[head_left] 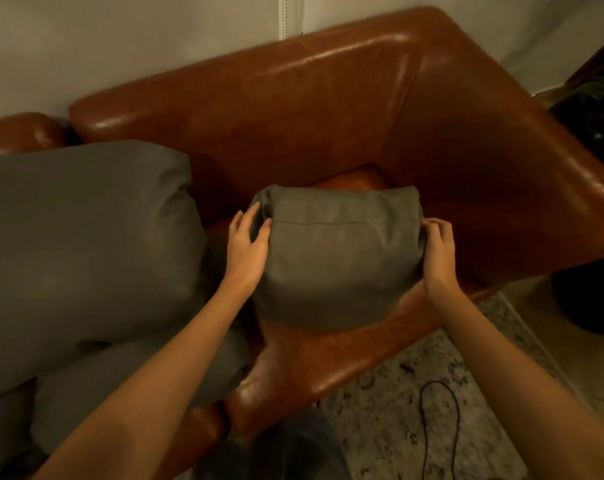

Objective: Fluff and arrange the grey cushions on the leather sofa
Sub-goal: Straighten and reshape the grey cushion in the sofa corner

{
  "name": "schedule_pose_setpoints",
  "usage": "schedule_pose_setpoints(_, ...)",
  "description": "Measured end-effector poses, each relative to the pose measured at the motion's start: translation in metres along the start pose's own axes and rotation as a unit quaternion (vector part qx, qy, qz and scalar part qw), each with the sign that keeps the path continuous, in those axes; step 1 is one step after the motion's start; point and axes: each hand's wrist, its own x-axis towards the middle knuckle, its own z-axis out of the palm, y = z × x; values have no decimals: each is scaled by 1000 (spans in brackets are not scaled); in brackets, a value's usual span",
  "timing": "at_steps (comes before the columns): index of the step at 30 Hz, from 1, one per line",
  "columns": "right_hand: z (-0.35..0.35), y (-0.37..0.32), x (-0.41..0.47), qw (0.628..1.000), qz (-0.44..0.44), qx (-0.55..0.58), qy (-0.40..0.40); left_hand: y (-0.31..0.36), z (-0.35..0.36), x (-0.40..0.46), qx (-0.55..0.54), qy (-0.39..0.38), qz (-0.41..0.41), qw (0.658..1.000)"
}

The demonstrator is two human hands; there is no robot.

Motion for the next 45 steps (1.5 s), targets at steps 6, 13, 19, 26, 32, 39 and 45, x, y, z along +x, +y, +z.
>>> schedule_pose_setpoints(6,-1,-11,5,996,38,-58,-56,-3,-6,-11,-40,-71,-61,995)
schedule_pose_setpoints(13,1,4,-14,994,68,-62,-52,-5,-17,-22,-22,-103,-148,983)
schedule_pose_setpoints(19,-2,18,-29,997,57,-52,-19,-15,-25,-34,-22,-139,-141,980)
schedule_pose_setpoints(26,-15,30,-34,997,77,-1,-22,-22,-18,-39,-121,-167,-123,971)
schedule_pose_setpoints(32,-28,31,-5,998,54,10,-32,4,17,-14,-208,-81,-116,968)
schedule_pose_setpoints(39,-41,28,31,991,97,96,-4,62,73,57,-156,-45,-84,983)
schedule_pose_setpoints(45,-63,16,64,976,143,161,10,108,133,114,-94,-104,-29,990)
